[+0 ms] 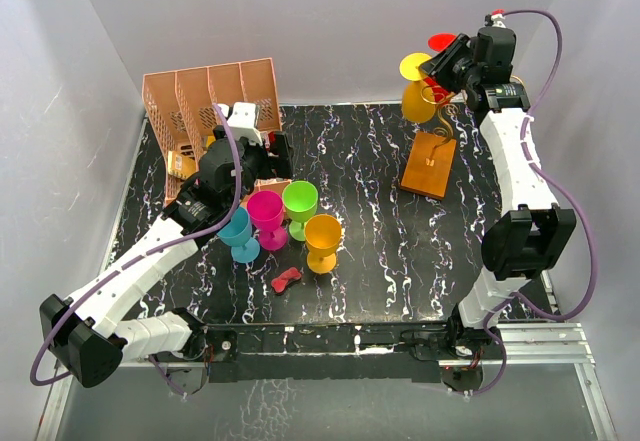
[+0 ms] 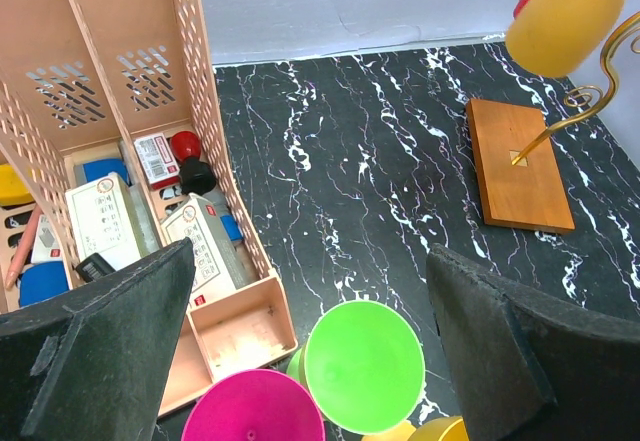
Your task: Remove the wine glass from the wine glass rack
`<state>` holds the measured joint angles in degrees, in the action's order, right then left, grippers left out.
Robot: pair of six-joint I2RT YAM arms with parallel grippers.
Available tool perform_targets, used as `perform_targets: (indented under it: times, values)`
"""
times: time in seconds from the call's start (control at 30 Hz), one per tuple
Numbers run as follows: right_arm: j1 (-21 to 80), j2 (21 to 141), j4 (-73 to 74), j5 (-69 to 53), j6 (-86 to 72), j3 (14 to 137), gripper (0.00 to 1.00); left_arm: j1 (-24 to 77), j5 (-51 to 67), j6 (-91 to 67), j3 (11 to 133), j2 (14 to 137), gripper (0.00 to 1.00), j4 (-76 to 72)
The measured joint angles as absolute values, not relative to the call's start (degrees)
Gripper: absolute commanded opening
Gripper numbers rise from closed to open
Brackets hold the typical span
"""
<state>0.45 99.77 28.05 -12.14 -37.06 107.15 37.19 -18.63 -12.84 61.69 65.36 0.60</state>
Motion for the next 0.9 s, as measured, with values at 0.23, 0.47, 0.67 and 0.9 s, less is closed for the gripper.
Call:
perform_targets:
  times: [0.23, 0.47, 0.67, 0.9]
  values:
    - [0.4, 99.7, 27.2, -11.3, -37.6, 107.2, 0.21, 37.1, -18.5, -12.9, 61.7, 65.4, 0.97, 0.8]
    - [0.4, 99.6, 27.1, -10.2, -37.6, 107.5, 0.21, 37.1, -18.3, -12.9, 61.7, 65.4, 0.97, 0.9]
    - [0.4, 98.7, 27.1, -9.1, -37.8, 107.5, 0.16, 36.9, -18.1, -13.1, 61.7, 65.8, 0.97, 0.9]
    - [-0.6, 96.6, 23.6, -11.4, -42.6, 104.6, 0.09, 36.8, -17.9, -13.1, 61.7, 66.2, 0.97, 1.0]
